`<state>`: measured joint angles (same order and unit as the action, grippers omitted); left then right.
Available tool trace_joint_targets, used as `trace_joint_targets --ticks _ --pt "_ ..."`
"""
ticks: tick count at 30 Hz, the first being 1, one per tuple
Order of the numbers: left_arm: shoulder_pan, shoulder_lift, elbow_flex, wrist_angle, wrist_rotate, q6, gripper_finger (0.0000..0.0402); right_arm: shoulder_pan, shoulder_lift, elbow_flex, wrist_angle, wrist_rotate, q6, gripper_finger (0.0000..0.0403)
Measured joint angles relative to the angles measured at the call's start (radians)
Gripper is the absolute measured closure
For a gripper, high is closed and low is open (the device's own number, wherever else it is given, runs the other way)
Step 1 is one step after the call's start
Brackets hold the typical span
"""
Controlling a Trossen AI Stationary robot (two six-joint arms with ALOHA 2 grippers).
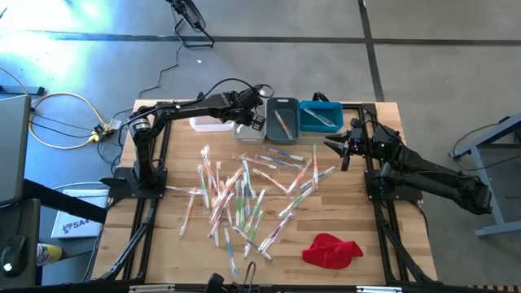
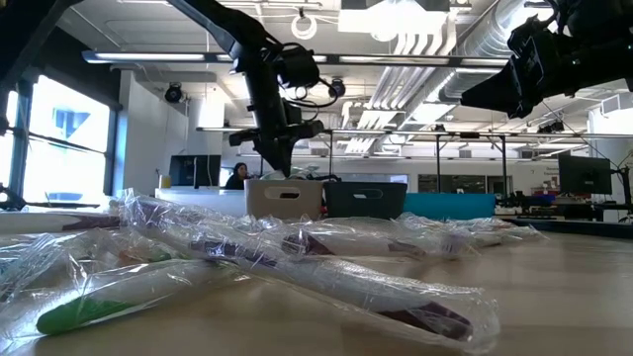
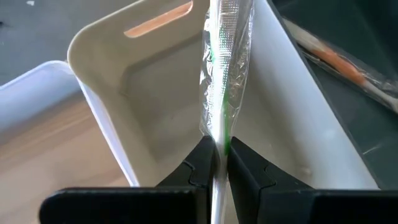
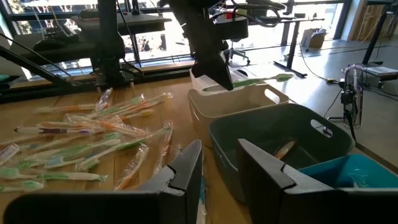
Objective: Pick & Place Toothbrushes
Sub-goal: Put the green toothbrush into the gray bin
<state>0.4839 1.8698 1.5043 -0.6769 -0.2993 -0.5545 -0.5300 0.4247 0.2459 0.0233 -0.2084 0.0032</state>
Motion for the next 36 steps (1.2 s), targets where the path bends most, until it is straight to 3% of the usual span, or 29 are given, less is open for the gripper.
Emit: trace_joint_targets --ticks 25,36 --pt "-0.007 0.061 -0.001 0.025 -0.016 0.034 0.0371 0.000 0.000 0.000 -0.012 0.041 0.000 0.0310" --pt "-0.006 0.061 -0.001 0.033 -0.013 0.037 0.0277 0.000 0.000 0.000 -0.013 0.053 0.000 0.0310"
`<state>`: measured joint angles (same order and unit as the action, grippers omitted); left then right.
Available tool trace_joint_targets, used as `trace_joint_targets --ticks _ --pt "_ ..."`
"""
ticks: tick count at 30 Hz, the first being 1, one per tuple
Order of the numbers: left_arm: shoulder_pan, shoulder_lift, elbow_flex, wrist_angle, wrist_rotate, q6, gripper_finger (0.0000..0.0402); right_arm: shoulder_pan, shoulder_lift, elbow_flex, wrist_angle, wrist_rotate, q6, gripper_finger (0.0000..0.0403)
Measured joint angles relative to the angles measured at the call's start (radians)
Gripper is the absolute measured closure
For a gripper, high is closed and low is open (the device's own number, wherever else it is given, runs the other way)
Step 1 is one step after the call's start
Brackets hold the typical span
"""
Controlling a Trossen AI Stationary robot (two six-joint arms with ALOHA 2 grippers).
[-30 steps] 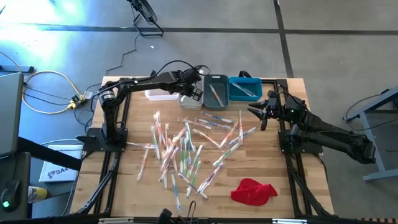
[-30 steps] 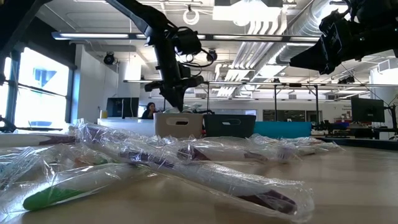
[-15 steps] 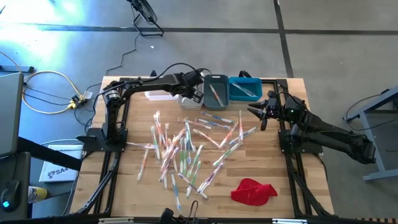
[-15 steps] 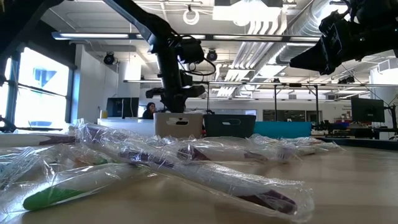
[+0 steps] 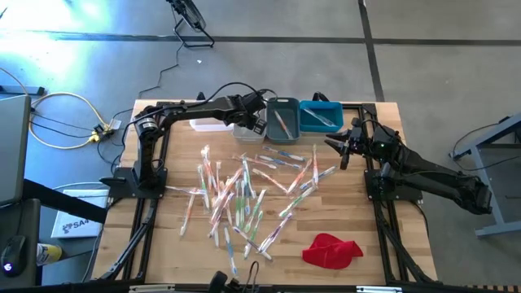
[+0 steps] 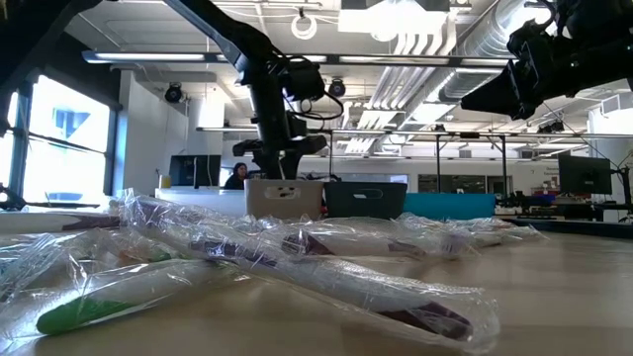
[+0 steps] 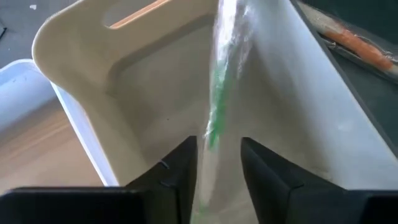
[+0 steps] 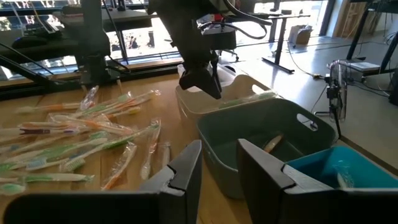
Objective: Pick & Place Toothbrushes
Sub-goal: Put the green toothbrush into the gray bin, then put the purple toothbrush into the transparent bin
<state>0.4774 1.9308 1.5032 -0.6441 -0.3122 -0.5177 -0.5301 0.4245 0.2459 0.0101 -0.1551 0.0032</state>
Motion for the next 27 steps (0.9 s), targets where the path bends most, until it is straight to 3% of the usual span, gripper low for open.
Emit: trace_joint_targets --ticks 10,17,27 --pt "0.000 -0.021 0.012 -0.003 0.009 0.123 0.0263 0.000 0.000 0.000 0.000 0.000 0.000 0.0310" --pt "-0.009 -0.033 0.120 -0.084 0.022 0.216 0.0264 0.000 0.000 0.000 0.000 -0.001 0.000 0.0310" --pt "-0.054 -0.034 0.213 -0.204 0.041 0.491 0.0264 0.000 0.000 0.000 0.000 -0.001 0.000 0.0310"
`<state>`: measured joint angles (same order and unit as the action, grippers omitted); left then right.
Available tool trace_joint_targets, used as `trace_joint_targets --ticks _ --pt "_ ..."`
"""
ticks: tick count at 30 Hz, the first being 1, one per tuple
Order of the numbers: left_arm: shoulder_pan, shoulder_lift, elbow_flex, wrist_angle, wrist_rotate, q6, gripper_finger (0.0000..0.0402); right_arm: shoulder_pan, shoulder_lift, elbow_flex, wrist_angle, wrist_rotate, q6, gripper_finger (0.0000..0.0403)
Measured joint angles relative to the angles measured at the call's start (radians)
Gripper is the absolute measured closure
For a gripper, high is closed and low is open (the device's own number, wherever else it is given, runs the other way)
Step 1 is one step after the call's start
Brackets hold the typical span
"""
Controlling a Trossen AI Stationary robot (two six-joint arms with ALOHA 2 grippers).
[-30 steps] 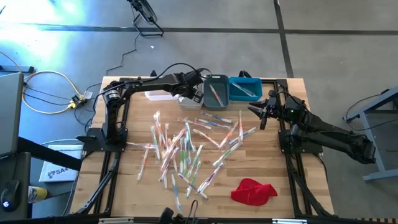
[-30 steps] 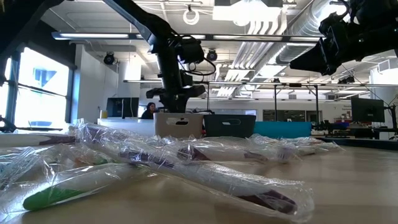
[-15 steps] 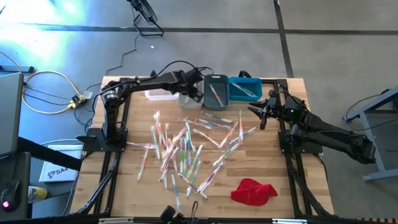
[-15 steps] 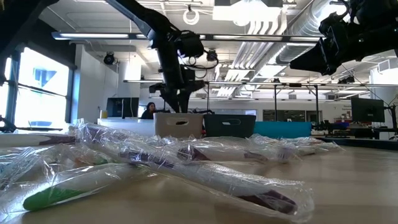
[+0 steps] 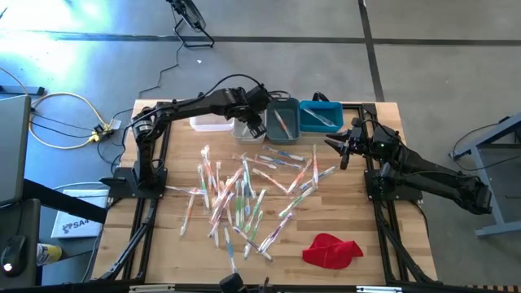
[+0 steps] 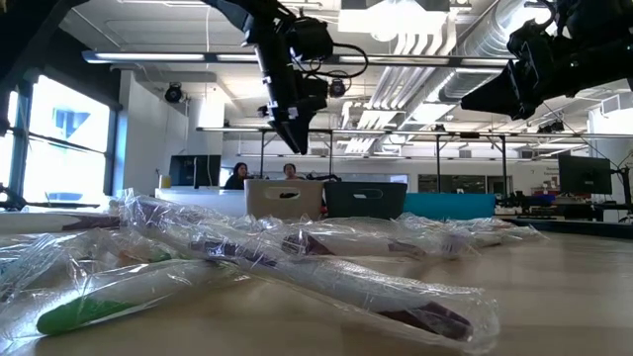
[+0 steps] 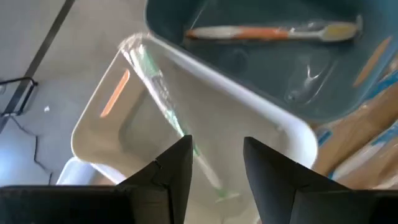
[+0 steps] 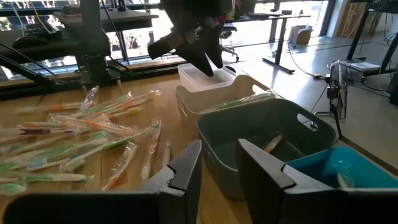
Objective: Pick & Place Toothbrushes
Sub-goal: Put the purple toothbrush into the transparent bin
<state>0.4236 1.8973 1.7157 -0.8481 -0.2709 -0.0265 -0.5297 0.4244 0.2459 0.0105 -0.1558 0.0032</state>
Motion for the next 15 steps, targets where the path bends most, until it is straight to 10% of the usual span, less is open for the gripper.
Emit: trace_joint_targets --ticks 15 --pt "-0.013 0.001 0.001 0.061 0.018 -0.004 0.0264 0.000 0.000 0.000 0.000 0.000 0.000 0.0310"
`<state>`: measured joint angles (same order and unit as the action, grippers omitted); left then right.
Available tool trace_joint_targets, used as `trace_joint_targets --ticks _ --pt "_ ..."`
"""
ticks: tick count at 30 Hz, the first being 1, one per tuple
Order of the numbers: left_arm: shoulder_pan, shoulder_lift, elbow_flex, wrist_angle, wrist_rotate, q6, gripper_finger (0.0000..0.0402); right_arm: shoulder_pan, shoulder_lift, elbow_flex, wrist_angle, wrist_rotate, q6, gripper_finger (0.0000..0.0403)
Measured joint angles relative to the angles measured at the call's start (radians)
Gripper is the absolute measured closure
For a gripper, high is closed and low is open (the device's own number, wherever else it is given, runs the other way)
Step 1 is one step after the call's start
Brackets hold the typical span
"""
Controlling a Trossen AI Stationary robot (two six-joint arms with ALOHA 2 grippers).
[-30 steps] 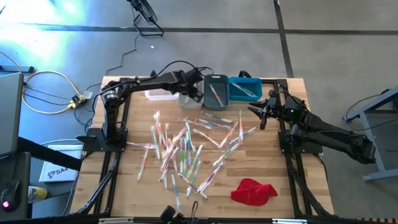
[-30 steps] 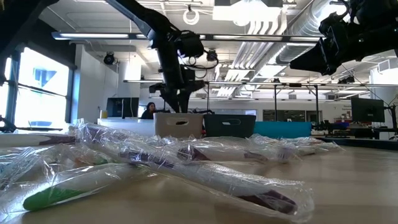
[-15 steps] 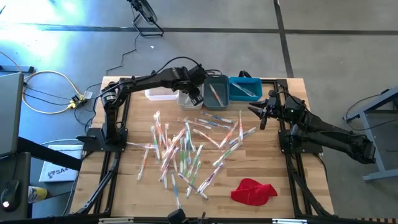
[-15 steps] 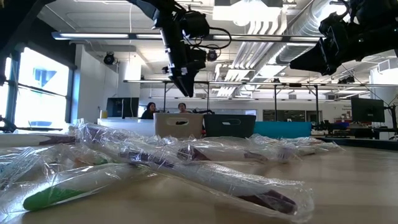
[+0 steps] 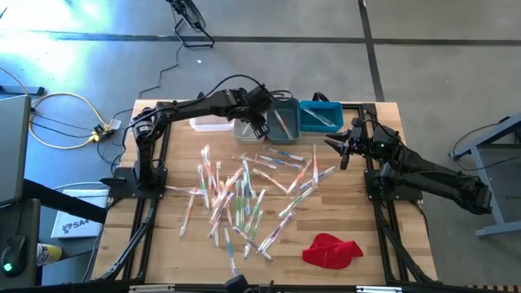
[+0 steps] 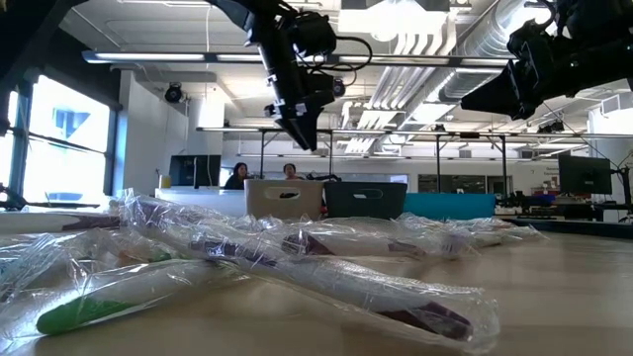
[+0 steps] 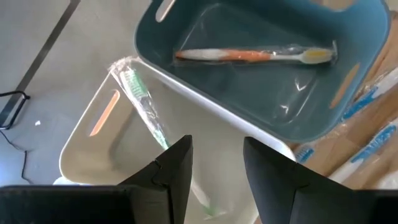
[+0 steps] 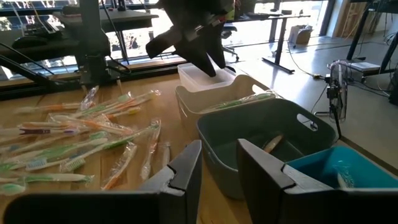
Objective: Pick & Place Toothbrushes
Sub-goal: Put the purple toothbrush into the transparent bin
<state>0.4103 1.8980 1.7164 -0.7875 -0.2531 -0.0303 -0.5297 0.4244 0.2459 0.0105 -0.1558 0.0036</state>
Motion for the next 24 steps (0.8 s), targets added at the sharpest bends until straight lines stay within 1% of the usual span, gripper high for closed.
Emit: trace_joint_targets --ticks 11,13,16,20,24 --pt "0.001 0.001 0.000 0.113 0.001 -0.003 0.0264 0.000 0.000 0.000 0.000 0.000 -0.003 0.0310" --pt "0.000 0.001 0.000 0.133 0.013 -0.004 0.0264 0.000 0.000 0.000 0.000 0.000 -0.004 0.0310" --pt "0.000 0.001 0.000 0.138 0.040 -0.016 0.0264 0.000 0.000 0.000 0.000 0.000 -0.004 0.0310" --pt "-0.001 0.001 0.000 0.104 0.046 -0.035 0.0264 0.000 0.000 0.000 0.000 0.000 -0.005 0.0310" --pt "-0.027 0.001 -0.025 0.104 0.014 -0.031 0.0264 0.000 0.000 0.000 0.000 0.000 -0.005 0.0310"
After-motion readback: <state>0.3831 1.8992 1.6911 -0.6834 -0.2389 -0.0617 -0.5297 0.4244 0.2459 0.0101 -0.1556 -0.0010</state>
